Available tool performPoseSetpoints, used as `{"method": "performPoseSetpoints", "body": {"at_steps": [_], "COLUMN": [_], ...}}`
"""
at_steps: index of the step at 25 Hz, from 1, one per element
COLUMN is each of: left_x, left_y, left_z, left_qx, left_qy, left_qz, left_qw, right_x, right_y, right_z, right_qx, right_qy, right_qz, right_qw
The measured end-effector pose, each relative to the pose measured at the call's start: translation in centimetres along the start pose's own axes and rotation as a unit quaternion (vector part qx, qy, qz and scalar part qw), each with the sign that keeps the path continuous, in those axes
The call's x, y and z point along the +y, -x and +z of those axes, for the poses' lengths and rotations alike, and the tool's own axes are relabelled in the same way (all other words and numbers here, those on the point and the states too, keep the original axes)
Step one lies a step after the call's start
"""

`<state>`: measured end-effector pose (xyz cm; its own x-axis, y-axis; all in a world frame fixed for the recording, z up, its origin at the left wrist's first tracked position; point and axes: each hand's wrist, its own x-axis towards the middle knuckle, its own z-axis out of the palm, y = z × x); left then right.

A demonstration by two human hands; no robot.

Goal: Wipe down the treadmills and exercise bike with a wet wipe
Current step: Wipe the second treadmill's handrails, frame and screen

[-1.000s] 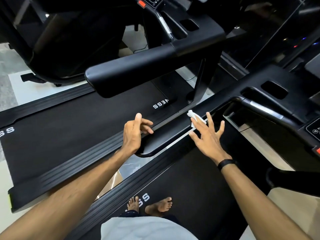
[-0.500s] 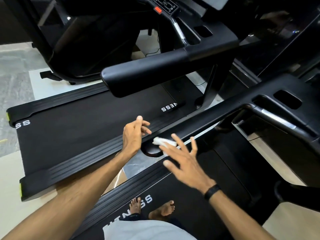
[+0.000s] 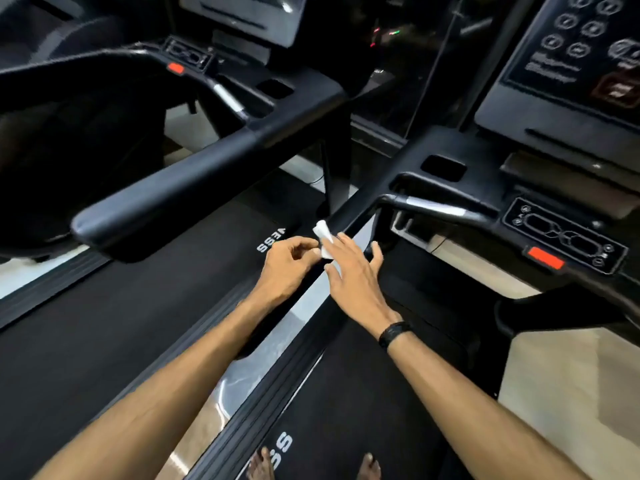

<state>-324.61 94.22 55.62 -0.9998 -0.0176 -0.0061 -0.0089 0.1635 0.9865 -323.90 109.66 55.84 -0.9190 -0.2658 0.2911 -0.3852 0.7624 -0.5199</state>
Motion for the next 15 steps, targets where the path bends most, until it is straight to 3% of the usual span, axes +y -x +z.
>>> {"method": "performPoseSetpoints", "body": {"at_steps": [4,10,15], "left_x": [5.3,14.3,20.2], "left_y": [-4.4,-7.9,-8.6], "left_z": [6.0,14.4,19.6], "left_qx": [-0.069,-0.087,-0.122], "left_qy": [-0.056,-0.11,-0.118], "left_qz": [0.105,0.249,0.295], "left_qw": [0.991,0.958,0.94], "right_x": [2.1,6.6,9.4], "right_y": [-2.2,-3.0,-2.4], "right_z": [-7.6,-18.9,-26.1], "right_qx": [0.104,0.157,0.229], "right_qy": [-0.123,-0.138,-0.113], "right_qz": [0.038,0.07,0.081], "right_qw": [0.986,0.975,0.964]}}
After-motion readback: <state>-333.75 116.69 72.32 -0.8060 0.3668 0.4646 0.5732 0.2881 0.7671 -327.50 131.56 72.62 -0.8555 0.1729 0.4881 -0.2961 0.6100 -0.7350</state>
